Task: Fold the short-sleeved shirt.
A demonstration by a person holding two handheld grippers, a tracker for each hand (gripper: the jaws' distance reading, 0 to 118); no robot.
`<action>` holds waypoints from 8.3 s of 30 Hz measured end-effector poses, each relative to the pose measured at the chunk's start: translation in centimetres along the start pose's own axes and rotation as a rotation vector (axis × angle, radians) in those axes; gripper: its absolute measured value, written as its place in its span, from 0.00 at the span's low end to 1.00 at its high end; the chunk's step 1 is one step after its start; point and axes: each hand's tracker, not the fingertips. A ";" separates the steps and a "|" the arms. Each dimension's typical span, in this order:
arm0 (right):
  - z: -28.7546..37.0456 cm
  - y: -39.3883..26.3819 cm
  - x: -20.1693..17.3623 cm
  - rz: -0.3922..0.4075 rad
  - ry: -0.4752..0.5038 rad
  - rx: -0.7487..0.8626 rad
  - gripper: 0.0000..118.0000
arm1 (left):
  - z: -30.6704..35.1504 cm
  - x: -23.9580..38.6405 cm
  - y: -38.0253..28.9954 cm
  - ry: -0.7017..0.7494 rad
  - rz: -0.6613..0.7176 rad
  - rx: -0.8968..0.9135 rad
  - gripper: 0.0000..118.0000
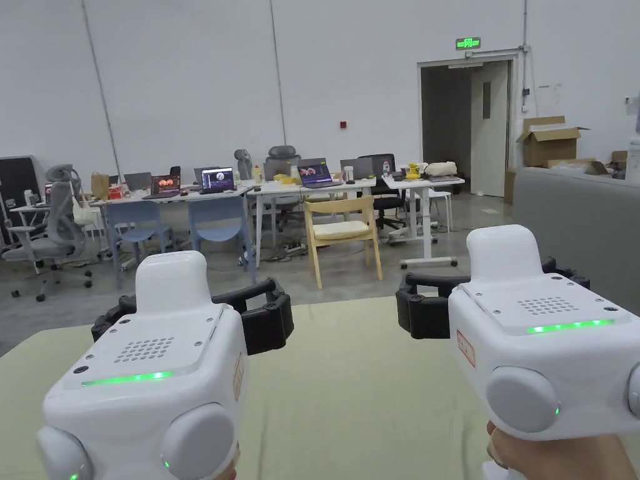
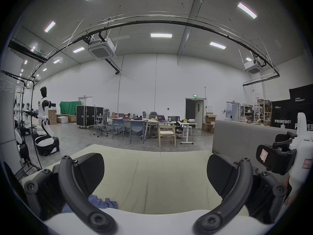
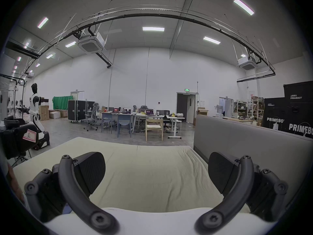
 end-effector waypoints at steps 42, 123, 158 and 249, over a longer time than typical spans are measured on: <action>0.5 0.8 -0.6 0.001 0.020 0.014 1.00 | 0.1 0.2 0.5 0.004 -0.014 0.012 1.00; 2.3 1.4 0.1 -0.036 0.001 0.067 1.00 | 1.6 0.6 1.4 -0.022 0.026 0.016 1.00; 4.8 -2.1 -35.7 0.082 1.026 -0.210 0.02 | 16.7 -28.9 -3.4 0.575 0.015 -0.331 0.00; 4.6 -5.2 7.8 0.001 0.196 -0.393 0.02 | -13.8 19.3 -36.4 -0.390 0.031 -1.162 1.00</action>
